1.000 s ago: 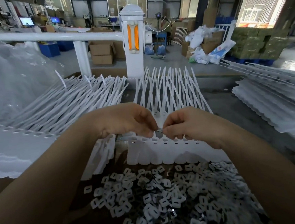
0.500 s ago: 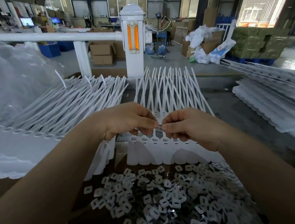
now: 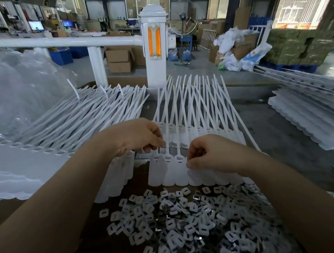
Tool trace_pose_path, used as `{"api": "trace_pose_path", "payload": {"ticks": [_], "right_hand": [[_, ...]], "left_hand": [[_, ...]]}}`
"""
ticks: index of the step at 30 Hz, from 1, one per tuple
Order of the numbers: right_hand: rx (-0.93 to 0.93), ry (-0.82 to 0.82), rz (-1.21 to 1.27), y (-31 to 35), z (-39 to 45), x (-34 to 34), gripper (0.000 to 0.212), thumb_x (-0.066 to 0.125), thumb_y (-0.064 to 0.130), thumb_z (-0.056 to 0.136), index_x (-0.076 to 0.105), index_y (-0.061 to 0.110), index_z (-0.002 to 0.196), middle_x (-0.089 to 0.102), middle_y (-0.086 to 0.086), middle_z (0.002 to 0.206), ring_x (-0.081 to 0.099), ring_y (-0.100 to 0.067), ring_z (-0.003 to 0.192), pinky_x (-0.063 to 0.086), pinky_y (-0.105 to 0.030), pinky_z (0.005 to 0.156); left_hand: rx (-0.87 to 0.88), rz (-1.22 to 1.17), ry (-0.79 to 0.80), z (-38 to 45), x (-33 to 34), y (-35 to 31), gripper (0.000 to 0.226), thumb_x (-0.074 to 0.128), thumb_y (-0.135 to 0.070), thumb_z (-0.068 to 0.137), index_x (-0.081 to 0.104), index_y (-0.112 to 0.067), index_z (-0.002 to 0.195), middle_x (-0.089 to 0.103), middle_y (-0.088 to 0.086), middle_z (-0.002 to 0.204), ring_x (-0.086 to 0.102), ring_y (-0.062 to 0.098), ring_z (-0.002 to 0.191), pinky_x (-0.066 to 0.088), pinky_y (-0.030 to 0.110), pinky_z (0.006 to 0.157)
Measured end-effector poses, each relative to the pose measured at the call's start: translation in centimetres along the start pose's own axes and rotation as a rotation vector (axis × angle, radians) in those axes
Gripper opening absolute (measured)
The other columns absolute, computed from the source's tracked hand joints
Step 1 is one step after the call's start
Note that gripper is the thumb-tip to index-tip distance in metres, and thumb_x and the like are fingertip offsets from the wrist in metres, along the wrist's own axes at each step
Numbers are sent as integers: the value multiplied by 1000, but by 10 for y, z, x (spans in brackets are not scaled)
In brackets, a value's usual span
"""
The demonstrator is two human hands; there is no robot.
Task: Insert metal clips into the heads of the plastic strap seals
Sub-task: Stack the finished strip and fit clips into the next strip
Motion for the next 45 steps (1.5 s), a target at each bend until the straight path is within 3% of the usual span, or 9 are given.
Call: {"api": "trace_pose_path", "payload": {"ticks": [4, 9, 15, 20, 25, 30, 35, 40, 45], "right_hand": [[15, 21, 25, 0, 0, -3, 8, 76, 26, 81, 69, 25, 83, 66, 10, 76, 59, -1, 67, 45, -19, 60], [14, 17, 26, -1, 2, -3, 9, 77, 26, 80, 69, 26, 81, 65, 10, 75, 58, 0, 65, 43, -18, 59], [10, 16, -2, 0, 4, -2, 10, 77, 28, 80, 68, 27, 81, 63, 12, 73, 56, 2, 61, 42, -15, 56], [9, 18, 1, 0, 4, -2, 10, 77, 27, 80, 68, 27, 80, 63, 13, 72, 56, 3, 60, 41, -14, 55], [11, 19, 4, 0, 4, -2, 9, 77, 25, 81, 68, 26, 81, 61, 14, 70, 55, 3, 59, 40, -13, 53], [7, 29, -12, 0, 4, -3, 8, 76, 25, 82, 68, 25, 82, 62, 13, 72, 55, 2, 61, 40, -13, 53], [5, 37, -20, 0, 5, -3, 8, 76, 25, 82, 67, 26, 82, 63, 12, 75, 57, 1, 64, 41, -13, 55], [0, 36, -23, -1, 6, -2, 9, 76, 26, 82, 67, 27, 81, 63, 13, 75, 56, 1, 63, 40, -12, 53], [-8, 27, -39, -3, 5, -2, 9, 76, 27, 81, 67, 29, 80, 63, 13, 75, 57, 3, 63, 39, -12, 53]], "left_hand": [[-63, 47, 35, 4, -1, 10, 7, 68, -16, 89, 69, -12, 83, 70, -3, 63, 61, 4, 52, 48, 20, 53], [-97, -1, 54, 7, -3, 17, 8, 70, -12, 88, 71, -5, 85, 75, 9, 76, 68, 13, 63, 52, 22, 54], [-88, 173, 71, 5, -1, 13, 11, 69, -20, 90, 71, -12, 82, 70, -3, 60, 58, 1, 45, 46, 15, 46], [-75, 238, 52, 5, 3, 10, 9, 69, -22, 90, 67, -14, 84, 66, -6, 54, 56, -1, 43, 44, 15, 44], [-59, 253, 45, 6, 3, 11, 10, 69, -21, 90, 66, -14, 84, 67, -3, 60, 58, 5, 50, 46, 16, 46], [9, 217, 61, 6, 2, 9, 7, 66, -22, 91, 68, -18, 86, 64, -11, 58, 52, -4, 44, 41, 20, 56], [-16, 297, 67, 6, 3, 6, 17, 70, -28, 88, 67, -20, 74, 57, -16, 46, 50, -4, 43, 38, 23, 58], [-25, 376, 99, 5, 2, 5, 17, 67, -28, 91, 66, -20, 77, 58, -12, 58, 49, -3, 43, 37, 17, 52], [-31, 348, 95, 6, 3, 8, 19, 69, -32, 89, 72, -14, 83, 67, -3, 71, 53, 5, 56, 44, 19, 59]]}}
Point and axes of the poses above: each hand's wrist, its own z-axis towards the middle knuckle, its own x-axis out of the palm, y = z × x, the point moved 3 cm from there along z, towards the middle knuckle
